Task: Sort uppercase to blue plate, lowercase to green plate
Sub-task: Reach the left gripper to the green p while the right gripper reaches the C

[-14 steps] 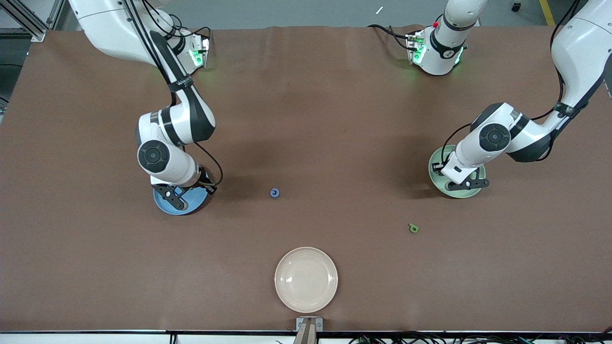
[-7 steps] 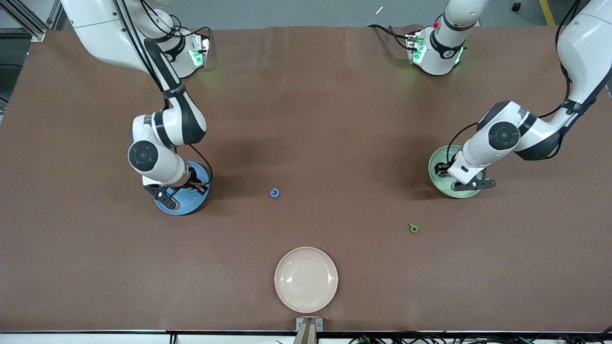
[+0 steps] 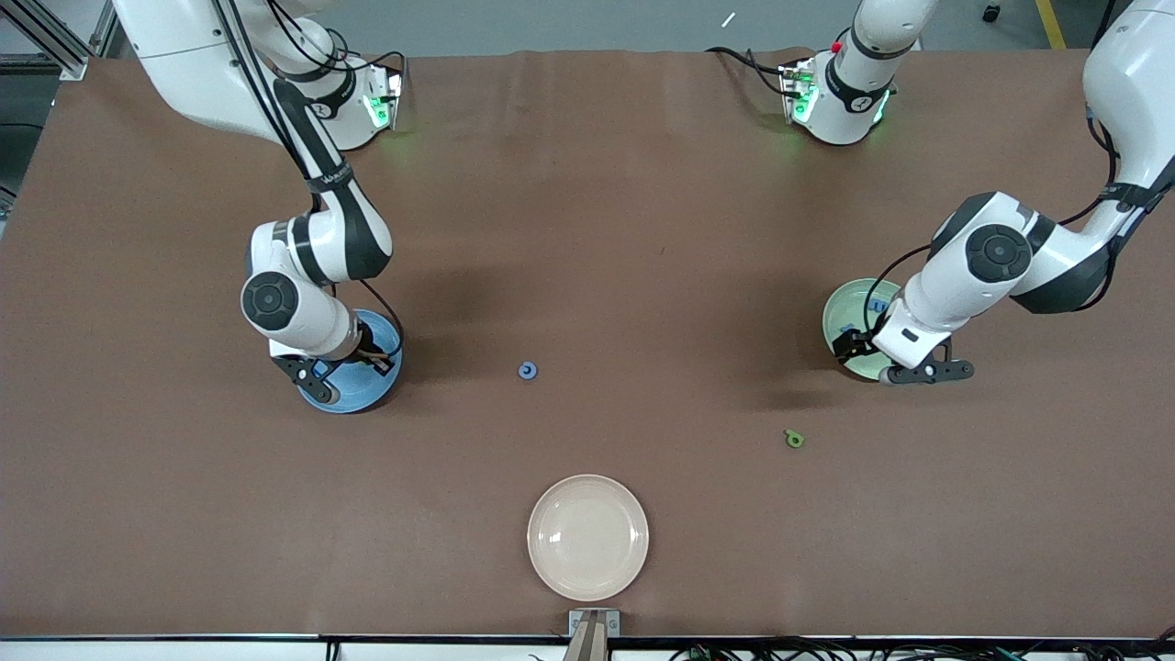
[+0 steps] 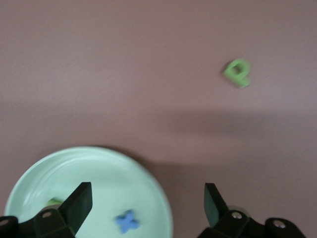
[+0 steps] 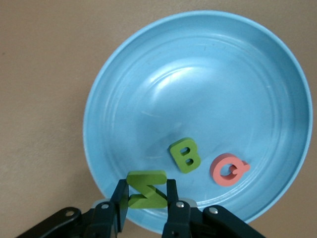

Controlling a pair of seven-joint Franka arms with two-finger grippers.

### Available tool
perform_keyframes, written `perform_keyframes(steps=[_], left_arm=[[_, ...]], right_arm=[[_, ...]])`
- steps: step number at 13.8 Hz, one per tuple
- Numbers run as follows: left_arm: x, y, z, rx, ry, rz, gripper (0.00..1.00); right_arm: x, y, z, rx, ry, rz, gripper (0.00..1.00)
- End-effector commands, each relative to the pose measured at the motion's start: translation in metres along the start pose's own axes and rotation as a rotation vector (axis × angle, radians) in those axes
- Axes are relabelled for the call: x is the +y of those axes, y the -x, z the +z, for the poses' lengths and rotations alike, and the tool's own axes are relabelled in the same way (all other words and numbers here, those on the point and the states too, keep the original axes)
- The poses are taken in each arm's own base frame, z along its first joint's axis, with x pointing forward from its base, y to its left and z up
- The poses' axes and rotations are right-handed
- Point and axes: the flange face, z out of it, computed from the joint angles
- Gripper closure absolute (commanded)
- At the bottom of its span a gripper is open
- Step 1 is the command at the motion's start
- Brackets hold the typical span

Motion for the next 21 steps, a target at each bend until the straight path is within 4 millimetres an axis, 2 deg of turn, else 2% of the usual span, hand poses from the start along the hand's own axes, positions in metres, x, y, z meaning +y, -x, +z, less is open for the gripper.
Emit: perform_keyframes(steps=[1, 4, 5, 6, 7, 8, 10, 14, 16, 18, 19, 21], left_arm=[[0.039, -0.034, 0.001, 0.022, -0.003, -0.067, 0.01], [0.077, -0.053, 0.028, 0.022, -0.049, -0.152, 0.01], [0.081, -0.059, 0.036, 0.021, -0.059, -0.198, 0.01], [0.087, -0.064, 0.044, 0.017, -0.058, -0.243, 0.01], [0.091, -0.070, 0.054, 0.006, -0.050, -0.303, 0.01], [0.091, -0.077, 0.063, 0.000, -0.046, -0.361, 0.01], [0.094, -0.080, 0.076, -0.007, -0.054, -0.419, 0.01], [0.092, -0.086, 0.085, -0.049, -0.008, -0.567, 0.01], [0.093, -0.092, 0.094, -0.050, 0.019, -0.631, 0.01], [0.097, -0.094, 0.097, -0.045, 0.036, -0.649, 0.06], [0.097, -0.093, 0.097, -0.046, 0.037, -0.652, 0.13], [0.094, -0.093, 0.101, -0.047, 0.029, -0.653, 0.25]], right_arm=[[0.003, -0.001, 0.012, 0.005, -0.006, -0.009, 0.99], [0.003, -0.001, 0.018, 0.005, -0.004, -0.010, 0.98], [0.004, -0.002, 0.018, 0.003, -0.001, -0.009, 0.93], [0.004, -0.002, 0.018, -0.001, 0.003, -0.010, 0.72], [0.004, -0.001, 0.018, -0.004, 0.005, -0.019, 0.30], [0.004, -0.001, 0.018, -0.003, 0.005, -0.020, 0.00], [0.002, -0.001, 0.007, -0.018, 0.019, -0.018, 0.00], [-0.026, 0.004, -0.042, -0.067, 0.045, 0.019, 0.00], [-0.056, 0.033, -0.051, -0.044, 0.033, 0.045, 0.00], [-0.085, 0.057, -0.063, -0.020, 0.001, 0.071, 0.00], [-0.101, 0.070, -0.061, -0.017, -0.016, 0.074, 0.00], [-0.123, 0.093, -0.046, 0.004, -0.046, 0.012, 0.00]])
